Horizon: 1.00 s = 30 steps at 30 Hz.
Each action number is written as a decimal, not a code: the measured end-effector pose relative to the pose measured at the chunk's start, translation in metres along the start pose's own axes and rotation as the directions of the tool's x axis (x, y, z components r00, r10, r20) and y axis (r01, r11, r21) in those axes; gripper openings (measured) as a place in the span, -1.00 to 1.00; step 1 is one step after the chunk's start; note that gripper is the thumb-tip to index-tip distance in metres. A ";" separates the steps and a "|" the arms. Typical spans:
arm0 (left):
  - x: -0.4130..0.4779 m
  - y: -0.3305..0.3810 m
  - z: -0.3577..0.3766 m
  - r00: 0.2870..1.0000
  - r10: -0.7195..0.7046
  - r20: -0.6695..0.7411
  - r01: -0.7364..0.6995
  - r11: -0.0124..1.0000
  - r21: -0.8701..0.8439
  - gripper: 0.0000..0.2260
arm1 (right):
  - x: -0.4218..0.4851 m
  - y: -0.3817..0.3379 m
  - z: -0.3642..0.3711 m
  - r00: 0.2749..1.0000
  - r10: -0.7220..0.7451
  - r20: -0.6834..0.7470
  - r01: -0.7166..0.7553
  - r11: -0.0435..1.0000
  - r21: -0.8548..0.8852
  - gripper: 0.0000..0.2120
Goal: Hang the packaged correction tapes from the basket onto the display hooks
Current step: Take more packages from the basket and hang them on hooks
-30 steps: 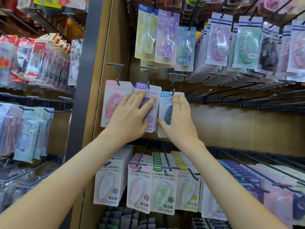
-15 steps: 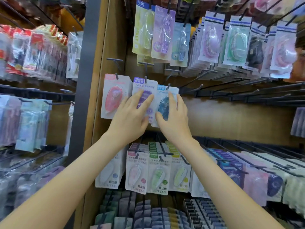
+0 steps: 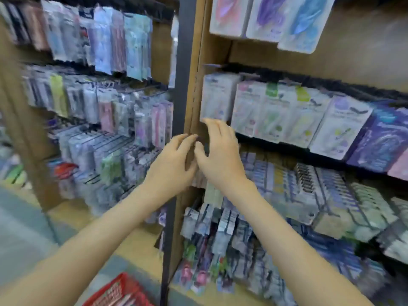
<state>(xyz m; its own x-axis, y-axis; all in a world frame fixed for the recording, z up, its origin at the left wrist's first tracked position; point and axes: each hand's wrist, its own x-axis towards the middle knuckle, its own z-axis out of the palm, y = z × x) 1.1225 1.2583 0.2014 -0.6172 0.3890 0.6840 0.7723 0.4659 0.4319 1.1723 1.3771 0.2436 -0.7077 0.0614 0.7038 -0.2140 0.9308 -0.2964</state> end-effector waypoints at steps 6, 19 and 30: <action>-0.160 -0.119 0.005 0.841 -0.470 0.269 0.428 0.881 0.201 -0.55 | -0.092 -0.004 0.143 0.877 0.094 0.471 -0.138 0.989 0.059 -0.55; -0.443 -0.367 0.115 0.236 -0.804 0.546 0.758 0.504 0.414 -0.53 | -0.314 0.028 0.473 0.291 0.184 0.939 -0.211 0.969 -0.125 -0.53; -0.596 -0.457 0.304 0.029 -0.899 0.438 0.898 0.215 0.383 -0.55 | -0.523 0.151 0.626 -0.001 0.270 0.963 -0.273 0.926 -0.260 -0.43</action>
<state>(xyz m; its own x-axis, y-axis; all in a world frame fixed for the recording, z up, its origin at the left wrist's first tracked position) 1.0914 1.0550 -0.5822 -0.7776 -0.0598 -0.6259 -0.4460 0.7540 0.4822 1.0885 1.2596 -0.5736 -0.7052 -0.0961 -0.7025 0.1700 0.9390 -0.2990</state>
